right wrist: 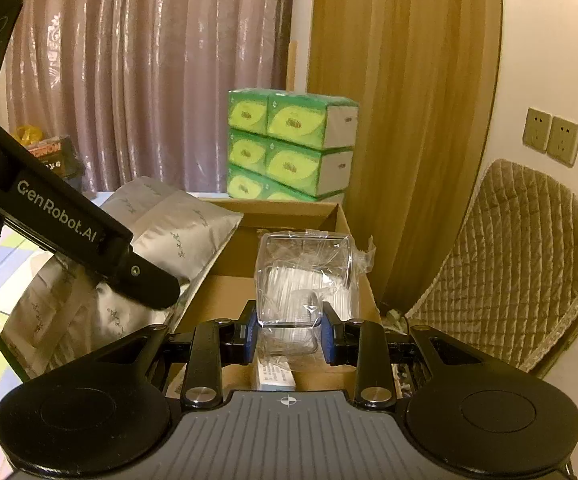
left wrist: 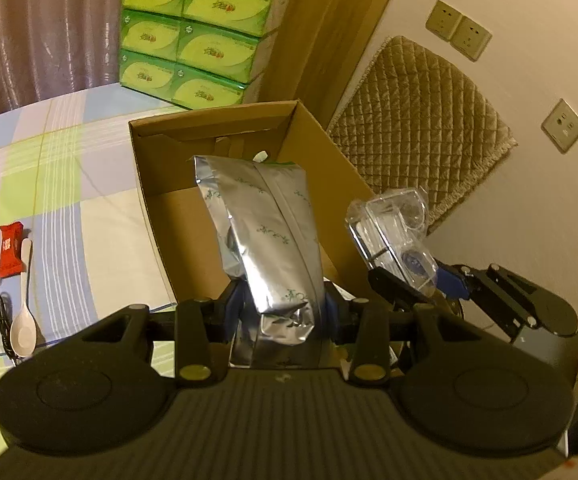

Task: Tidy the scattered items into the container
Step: 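Lower the foil bag and clear tray into the cardboard box, opening both tools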

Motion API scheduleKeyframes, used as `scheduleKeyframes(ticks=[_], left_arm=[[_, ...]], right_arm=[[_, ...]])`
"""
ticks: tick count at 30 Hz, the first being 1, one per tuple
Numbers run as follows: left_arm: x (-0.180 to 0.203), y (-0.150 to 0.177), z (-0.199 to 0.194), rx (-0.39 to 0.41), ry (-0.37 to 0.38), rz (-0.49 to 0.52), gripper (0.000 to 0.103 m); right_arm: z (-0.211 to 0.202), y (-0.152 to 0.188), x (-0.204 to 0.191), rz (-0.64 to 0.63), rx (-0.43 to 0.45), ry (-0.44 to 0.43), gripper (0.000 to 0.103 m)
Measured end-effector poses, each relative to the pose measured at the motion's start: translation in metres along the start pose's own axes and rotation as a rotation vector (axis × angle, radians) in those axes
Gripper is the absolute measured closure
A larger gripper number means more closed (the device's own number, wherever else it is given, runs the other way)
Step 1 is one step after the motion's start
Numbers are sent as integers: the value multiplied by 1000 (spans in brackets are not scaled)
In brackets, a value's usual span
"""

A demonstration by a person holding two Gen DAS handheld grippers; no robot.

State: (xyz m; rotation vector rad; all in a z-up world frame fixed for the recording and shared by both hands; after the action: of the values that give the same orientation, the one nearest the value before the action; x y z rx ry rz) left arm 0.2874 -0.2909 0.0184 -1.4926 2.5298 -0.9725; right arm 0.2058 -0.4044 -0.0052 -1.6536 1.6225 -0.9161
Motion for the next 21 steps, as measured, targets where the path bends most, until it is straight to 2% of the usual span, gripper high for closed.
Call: scheduleKeyframes(ticks=[4,5,6,21], left_arm=[[-9,-3,3,27,-20,-60,65],[-11,-5,3,37,-30,-63,56],[-12,-5,2,46,-39,-64,52],[-15,8,-18,72,-68,1,51]], right_arm=[[6,1,3,6,-7,0,75],[7,1,4,7,-9,0,75],[8,2,4,7,-10,-1,75],[9,4,-6,4,-19,-22,75]])
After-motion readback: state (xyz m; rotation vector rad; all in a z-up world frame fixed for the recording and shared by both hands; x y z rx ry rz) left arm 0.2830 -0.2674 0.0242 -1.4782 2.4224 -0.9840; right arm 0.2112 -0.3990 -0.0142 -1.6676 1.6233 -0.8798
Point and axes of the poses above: each gripper's, at about its wrist camera, not at the fingertips, and z roughly the way its jaws point, x to its right, y to its underside, the point moved 5 cm from there along z, roughly the way its jaws point, and after that the axes turned 2 degrees about -x, right-handed, at the moved point
